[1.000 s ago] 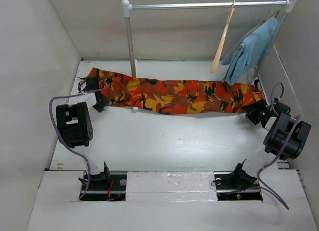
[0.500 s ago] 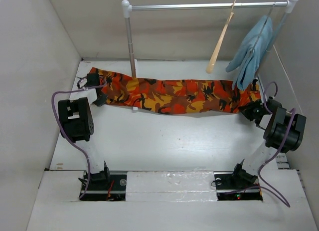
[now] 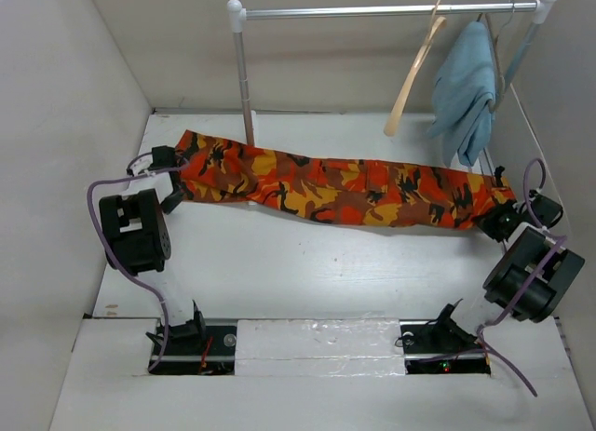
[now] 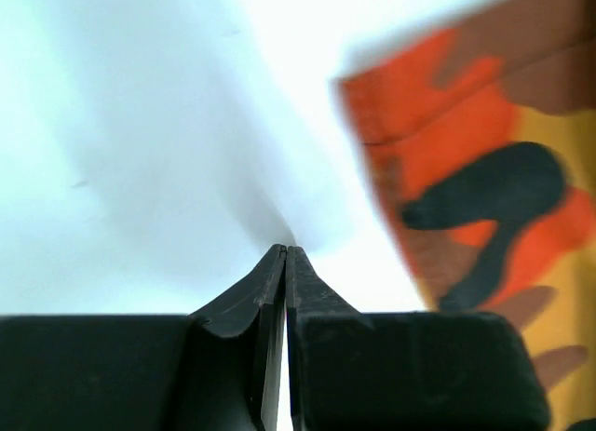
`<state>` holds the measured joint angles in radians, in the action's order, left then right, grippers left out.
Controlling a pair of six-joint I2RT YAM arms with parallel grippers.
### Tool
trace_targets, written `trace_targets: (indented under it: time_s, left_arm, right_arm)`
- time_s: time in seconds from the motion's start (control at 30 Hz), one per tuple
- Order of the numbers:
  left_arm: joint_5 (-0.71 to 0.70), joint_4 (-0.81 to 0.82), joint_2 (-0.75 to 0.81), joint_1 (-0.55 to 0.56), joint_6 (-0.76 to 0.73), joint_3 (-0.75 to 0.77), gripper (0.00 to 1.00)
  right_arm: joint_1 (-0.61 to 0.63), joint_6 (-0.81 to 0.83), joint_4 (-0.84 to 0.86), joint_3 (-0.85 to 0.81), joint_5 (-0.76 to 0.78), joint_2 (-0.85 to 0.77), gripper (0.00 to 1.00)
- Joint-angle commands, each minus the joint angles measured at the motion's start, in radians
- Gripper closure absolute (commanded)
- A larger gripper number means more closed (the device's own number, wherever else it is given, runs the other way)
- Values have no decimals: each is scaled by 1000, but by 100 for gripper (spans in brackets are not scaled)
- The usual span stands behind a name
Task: Place the trousers on the hanger
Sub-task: Fold the trousers at the center of the board.
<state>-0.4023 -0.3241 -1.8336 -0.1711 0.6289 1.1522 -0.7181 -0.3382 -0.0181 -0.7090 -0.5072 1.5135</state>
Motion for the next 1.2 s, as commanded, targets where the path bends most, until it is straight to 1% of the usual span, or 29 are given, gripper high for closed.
trace_targets:
  time_s: [0.0,0.03,0.1,0.13,0.2,0.23,0.3,0.33,0.37,0.53,0.67,0.7,0.73,0.8,0.83,0.9,0.93,0.97,1.0,1.03,1.07,1.17]
  left_arm:
    - [-21,-33,108,-7,-12,-48,100]
    - [58,-24,123,-7,-32,-57,100]
    - [126,-20,129,-7,-31,-66,100]
    - [181,-15,141,-7,-29,-72,94]
    - [224,10,152,-7,-21,-94,79]
    - [268,22,158,-7,-20,-97,62]
    - [318,54,154,-7,-6,-98,53]
    - [347,59,137,-7,5,-94,50]
    - [362,68,123,-7,12,-83,50]
    - [390,66,28,-7,90,-59,51]
    - [398,120,10,-7,135,-78,52]
    - [396,120,5,-7,141,-77,53]
    - [392,119,-4,-7,149,-72,62]
    - [387,123,-19,-7,150,-63,67]
    - [373,120,-38,-7,149,-52,76]
    - [350,94,-55,-7,134,-22,76]
    - [332,79,-76,11,121,10,76]
    - [332,79,-76,12,121,11,76]
    - [324,77,-84,12,114,18,88]
    - [323,71,-85,12,109,32,96]
    - [318,65,-85,12,97,35,100]
    - [272,34,-75,-17,54,40,100]
  right_arm:
    - [-38,119,-95,22,9,-81,100]
    - [-49,125,-97,28,7,-99,100]
    - [-49,143,-92,34,-5,-101,100]
    - [-49,148,-91,33,-13,-93,100]
    - [-49,162,-91,25,-33,-61,100]
    - [-49,166,-83,25,-46,-50,100]
    - [-49,174,-82,20,-68,-26,100]
    - [-49,179,-85,17,-73,-19,100]
    - [-49,186,-86,14,-74,-16,100]
    - [-49,205,-95,-6,-106,-7,100]
    - [-49,220,-100,-12,-128,-7,100]
    - [-49,223,-108,-14,-129,-9,100]
    - [-49,228,-112,-17,-129,-9,100]
    - [-49,228,-108,-14,-139,-7,100]
    - [-49,223,-105,-12,-142,-7,100]
    - [-49,216,-97,-9,-145,-3,100]
    - [-49,211,-92,-10,-145,5,100]
    - [-49,211,-92,-10,-145,5,100]
    - [-49,209,-91,-12,-143,8,100]
    - [-49,211,-92,-14,-140,8,100]
    - [-49,209,-100,-21,-134,10,100]
    - [-49,217,-117,-33,-110,7,100]
